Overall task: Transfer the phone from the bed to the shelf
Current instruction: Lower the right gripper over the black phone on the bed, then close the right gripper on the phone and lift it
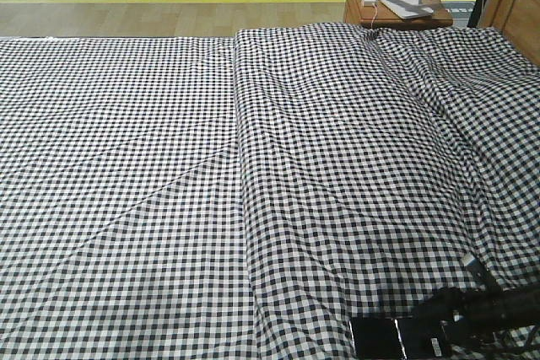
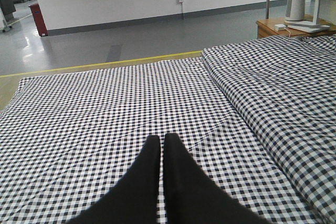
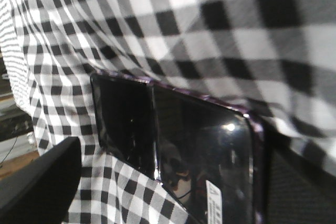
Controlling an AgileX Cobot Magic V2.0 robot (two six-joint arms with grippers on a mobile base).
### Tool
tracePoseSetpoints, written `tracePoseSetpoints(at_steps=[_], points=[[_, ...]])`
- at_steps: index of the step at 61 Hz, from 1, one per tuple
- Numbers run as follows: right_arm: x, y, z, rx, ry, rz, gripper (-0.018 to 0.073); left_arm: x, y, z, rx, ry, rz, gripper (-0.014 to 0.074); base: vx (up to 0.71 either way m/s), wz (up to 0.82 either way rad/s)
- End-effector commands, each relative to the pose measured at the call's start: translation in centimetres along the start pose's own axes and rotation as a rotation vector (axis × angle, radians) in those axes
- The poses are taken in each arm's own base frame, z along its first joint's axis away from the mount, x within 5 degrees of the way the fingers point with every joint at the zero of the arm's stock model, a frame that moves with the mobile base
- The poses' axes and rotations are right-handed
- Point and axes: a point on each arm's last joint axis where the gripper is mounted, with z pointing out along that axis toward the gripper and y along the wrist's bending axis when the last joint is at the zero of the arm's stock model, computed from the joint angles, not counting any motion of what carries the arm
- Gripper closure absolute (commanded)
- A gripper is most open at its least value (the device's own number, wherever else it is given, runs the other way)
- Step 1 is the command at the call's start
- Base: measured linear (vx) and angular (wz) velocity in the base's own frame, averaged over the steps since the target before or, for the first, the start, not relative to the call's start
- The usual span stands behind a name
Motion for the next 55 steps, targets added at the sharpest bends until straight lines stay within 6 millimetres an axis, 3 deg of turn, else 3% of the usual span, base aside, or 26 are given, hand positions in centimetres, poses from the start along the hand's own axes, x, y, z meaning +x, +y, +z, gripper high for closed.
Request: tracePoseSetpoints(at_steps=[1, 13, 26, 34, 48, 55], points=[[-0.8, 2.1, -0.5, -0.077, 0.018, -0.056, -0.0049, -1.4, 0.2, -0.3, -0.01, -0.107, -0.014, 0.0595, 0.0, 0.0], [-1.0, 3.3, 0.8, -0.097, 0.065, -0.083, -0.0018, -1.4, 0.2, -0.3, -0.01, -0.107, -0.014, 0.0595, 0.0, 0.0], [-0.9, 3.5, 0.7, -0.116, 0.074, -0.086, 0.0077, -1.4, 0.2, -0.3, -0.01, -0.107, -0.014, 0.0595, 0.0, 0.0], [-0.9, 3.8, 0.4, -0.136, 0.079, -0.111, 0.0214, -1.4, 0.2, -0.3, -0.01, -0.107, -0.014, 0.0595, 0.0, 0.0], [-0.8, 4.1, 0.3, -0.172, 0.083, -0.15, 0.0566, -1.4, 0.2, -0.3, -0.01, -0.107, -0.014, 0.0595, 0.0, 0.0], [-0.8, 4.3, 0.3, -0.192, 0.088, -0.158, 0.0571, -1.4, 0.2, -0.3, -0.01, -0.107, -0.014, 0.0595, 0.0, 0.0]])
